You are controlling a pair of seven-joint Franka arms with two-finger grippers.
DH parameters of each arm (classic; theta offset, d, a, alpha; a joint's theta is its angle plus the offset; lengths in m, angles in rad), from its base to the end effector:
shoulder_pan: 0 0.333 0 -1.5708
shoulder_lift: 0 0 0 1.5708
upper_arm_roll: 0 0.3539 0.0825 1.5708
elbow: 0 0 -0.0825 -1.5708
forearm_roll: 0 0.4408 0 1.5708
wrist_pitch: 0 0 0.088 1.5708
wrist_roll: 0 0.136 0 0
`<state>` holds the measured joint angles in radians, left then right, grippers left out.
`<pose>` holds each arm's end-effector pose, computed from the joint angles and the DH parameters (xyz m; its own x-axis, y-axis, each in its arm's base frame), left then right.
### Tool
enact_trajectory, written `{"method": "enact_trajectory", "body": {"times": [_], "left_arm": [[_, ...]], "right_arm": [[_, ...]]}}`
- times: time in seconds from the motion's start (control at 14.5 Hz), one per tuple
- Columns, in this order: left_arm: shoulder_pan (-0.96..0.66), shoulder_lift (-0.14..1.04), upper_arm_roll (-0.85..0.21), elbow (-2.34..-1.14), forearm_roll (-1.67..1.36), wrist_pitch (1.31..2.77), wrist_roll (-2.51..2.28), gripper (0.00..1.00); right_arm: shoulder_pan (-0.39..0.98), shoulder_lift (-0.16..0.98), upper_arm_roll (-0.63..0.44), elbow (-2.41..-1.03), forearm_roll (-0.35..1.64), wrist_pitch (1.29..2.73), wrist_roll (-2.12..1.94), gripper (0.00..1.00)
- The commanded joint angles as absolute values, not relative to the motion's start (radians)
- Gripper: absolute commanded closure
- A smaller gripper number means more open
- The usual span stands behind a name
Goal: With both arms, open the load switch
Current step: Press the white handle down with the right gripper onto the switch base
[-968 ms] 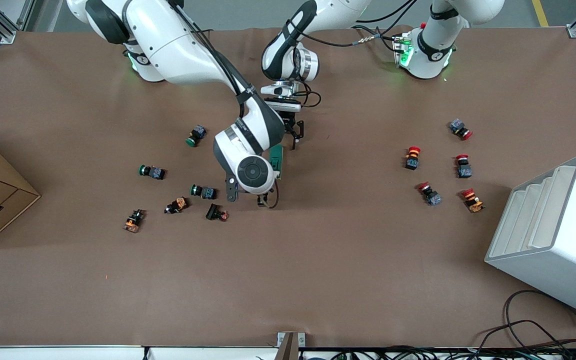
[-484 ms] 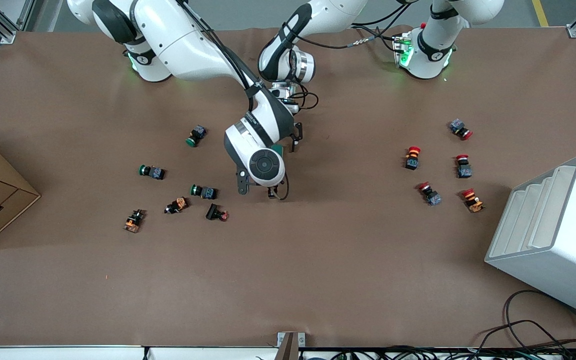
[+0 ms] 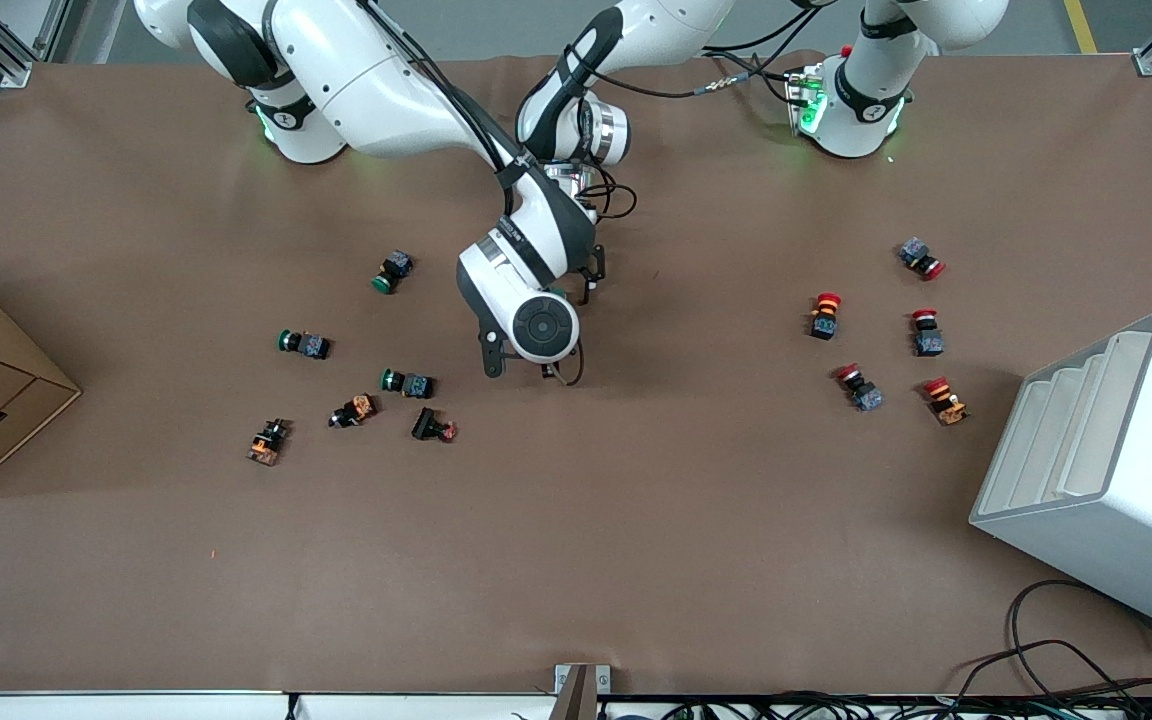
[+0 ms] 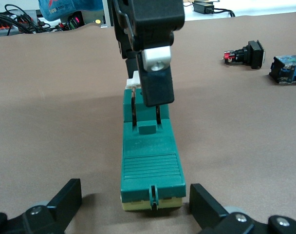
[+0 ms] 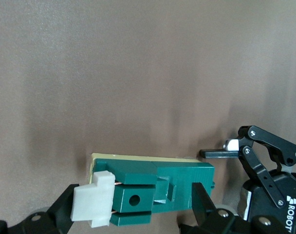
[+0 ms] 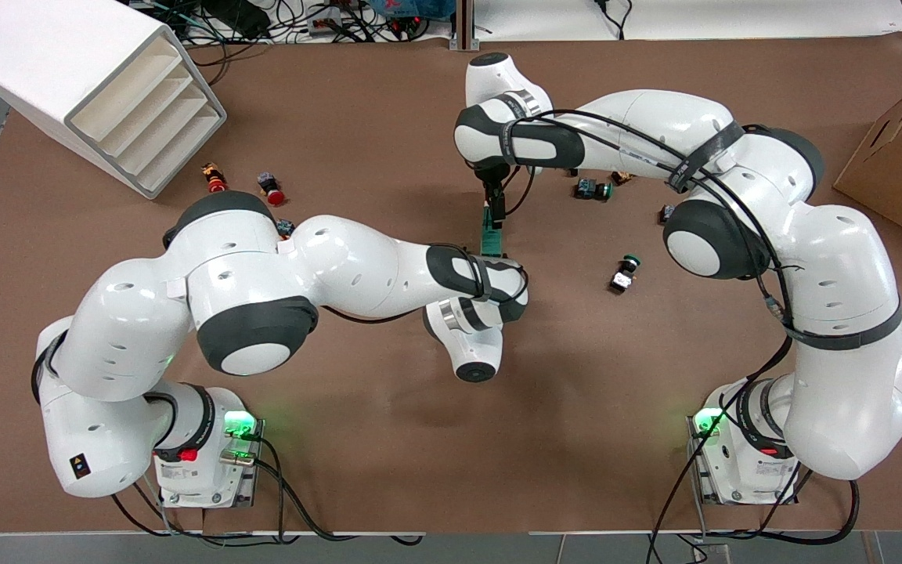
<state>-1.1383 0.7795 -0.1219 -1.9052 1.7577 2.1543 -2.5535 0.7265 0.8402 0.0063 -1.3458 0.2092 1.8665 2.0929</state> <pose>0.2578 -0.6016 0.0377 0.4848 -0.0975 0.8691 -0.1321 -0.9905 -0.0374 0.5572 0.5295 0.1659 0.1172 -0.9931 0.0084 -0.9254 -0.1061 0.3639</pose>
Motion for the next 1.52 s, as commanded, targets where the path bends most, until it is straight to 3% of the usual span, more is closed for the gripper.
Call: {"method": "enact_trajectory", "body": {"times": [0.0, 1.04, 1.45], "left_arm": [[-1.146, 0.824, -0.117, -1.873, 1.761, 2.161, -2.557, 0.01], [-1.147, 0.827, -0.117, -1.873, 1.761, 2.161, -2.563, 0.01], [-1.147, 0.828, -0.117, -1.873, 1.761, 2.161, -2.565, 0.00]], "right_arm": [[0.713, 0.838, 0.026, -1.338, 0.225, 1.838, 2.080, 0.00], [0.686, 0.785, 0.071, -1.331, 0.270, 1.658, 2.046, 0.00], [0.689, 0.784, 0.081, -1.342, 0.265, 1.652, 2.036, 0.00]]}}
